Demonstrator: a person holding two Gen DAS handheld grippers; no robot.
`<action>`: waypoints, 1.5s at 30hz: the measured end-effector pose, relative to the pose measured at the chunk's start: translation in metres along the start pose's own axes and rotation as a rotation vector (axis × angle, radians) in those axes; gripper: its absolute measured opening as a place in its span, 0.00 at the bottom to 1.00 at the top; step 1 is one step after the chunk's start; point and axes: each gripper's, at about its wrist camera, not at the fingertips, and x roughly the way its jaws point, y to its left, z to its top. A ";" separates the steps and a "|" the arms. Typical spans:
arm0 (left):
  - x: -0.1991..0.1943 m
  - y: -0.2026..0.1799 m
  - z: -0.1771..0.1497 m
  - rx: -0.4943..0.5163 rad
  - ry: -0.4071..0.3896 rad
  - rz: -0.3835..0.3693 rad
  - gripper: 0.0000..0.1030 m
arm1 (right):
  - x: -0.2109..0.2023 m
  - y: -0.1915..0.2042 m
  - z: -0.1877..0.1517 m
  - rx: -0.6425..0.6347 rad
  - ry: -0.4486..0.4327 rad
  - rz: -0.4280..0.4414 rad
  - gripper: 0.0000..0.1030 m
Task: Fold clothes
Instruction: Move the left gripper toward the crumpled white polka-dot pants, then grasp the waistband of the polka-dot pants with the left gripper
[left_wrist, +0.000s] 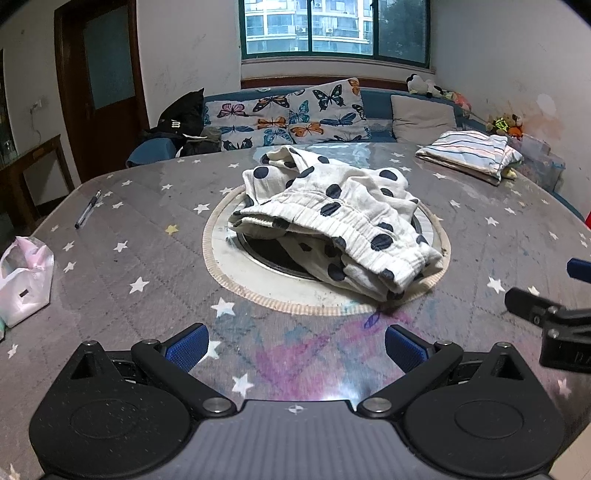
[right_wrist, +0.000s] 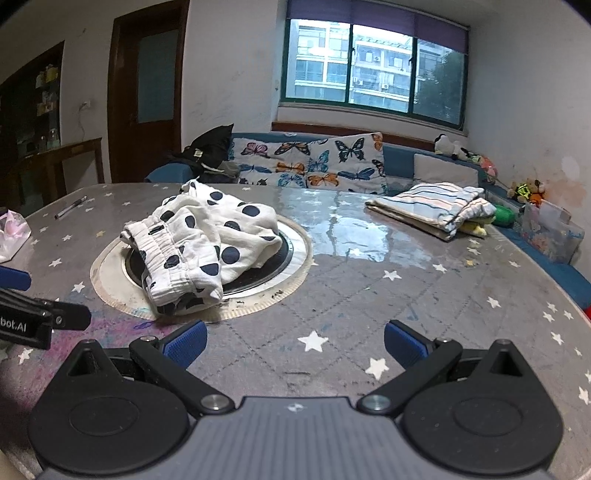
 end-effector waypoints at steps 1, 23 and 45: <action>0.003 0.001 0.002 -0.005 0.002 -0.002 1.00 | 0.002 0.000 0.001 -0.004 0.005 0.001 1.00; 0.042 0.052 0.061 -0.223 -0.045 0.028 0.99 | 0.053 -0.010 0.038 -0.012 0.046 0.032 1.00; 0.108 0.092 0.071 -0.665 0.116 -0.117 0.72 | 0.086 -0.012 0.052 -0.016 0.081 0.079 1.00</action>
